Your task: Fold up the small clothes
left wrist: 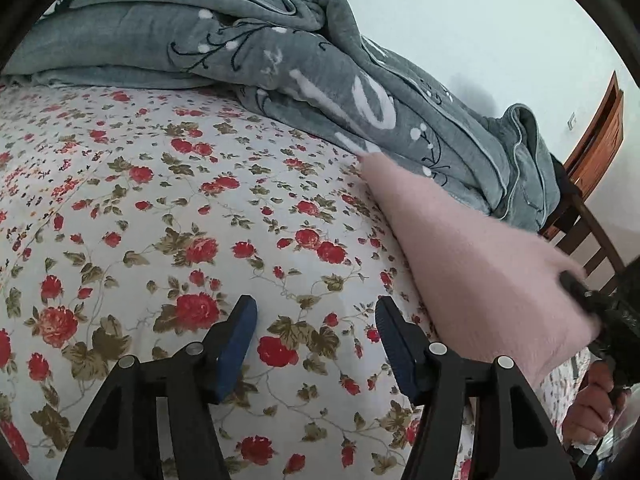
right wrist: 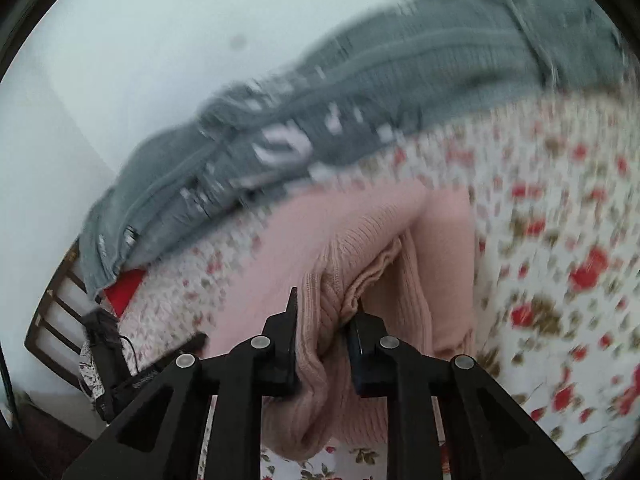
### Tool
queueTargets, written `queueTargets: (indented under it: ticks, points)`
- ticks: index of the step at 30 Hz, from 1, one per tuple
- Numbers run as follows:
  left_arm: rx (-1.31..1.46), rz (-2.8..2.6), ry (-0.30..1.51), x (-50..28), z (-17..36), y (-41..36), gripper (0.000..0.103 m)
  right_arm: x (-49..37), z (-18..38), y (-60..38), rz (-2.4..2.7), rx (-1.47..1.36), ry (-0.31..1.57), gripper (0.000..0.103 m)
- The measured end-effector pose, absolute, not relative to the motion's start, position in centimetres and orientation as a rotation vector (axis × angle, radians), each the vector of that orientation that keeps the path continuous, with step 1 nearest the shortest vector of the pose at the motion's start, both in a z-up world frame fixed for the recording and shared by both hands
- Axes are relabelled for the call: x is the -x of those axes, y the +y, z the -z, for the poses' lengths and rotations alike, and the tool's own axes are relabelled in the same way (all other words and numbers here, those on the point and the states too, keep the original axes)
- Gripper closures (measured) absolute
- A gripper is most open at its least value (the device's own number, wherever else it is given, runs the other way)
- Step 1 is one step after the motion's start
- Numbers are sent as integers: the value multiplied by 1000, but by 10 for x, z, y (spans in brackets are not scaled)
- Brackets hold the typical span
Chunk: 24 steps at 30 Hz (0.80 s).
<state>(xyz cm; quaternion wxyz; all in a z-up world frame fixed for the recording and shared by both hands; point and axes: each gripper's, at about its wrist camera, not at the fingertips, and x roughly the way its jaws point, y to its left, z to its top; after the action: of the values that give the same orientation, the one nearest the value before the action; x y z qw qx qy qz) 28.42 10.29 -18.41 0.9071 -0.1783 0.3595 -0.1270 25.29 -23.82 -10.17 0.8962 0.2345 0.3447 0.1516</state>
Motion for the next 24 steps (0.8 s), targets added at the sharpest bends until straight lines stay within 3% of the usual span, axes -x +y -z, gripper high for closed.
queueTargets:
  ticks: [3, 9, 17, 21, 24]
  points:
    - [377, 274, 739, -285, 185, 104, 44, -246, 97, -249, -284, -436, 667, 84]
    - [374, 282, 734, -283, 184, 103, 44, -250, 150, -259, -212, -376, 831, 82]
    - [359, 271, 736, -283, 184, 101, 43, -227, 119, -245, -162, -229, 738, 72]
    - [322, 244, 752, -282, 183, 94, 40, -229, 136, -228, -103, -87, 768, 70]
    - [265, 215, 766, -275, 171, 79, 40, -229, 136, -243, -101, -178, 797, 69]
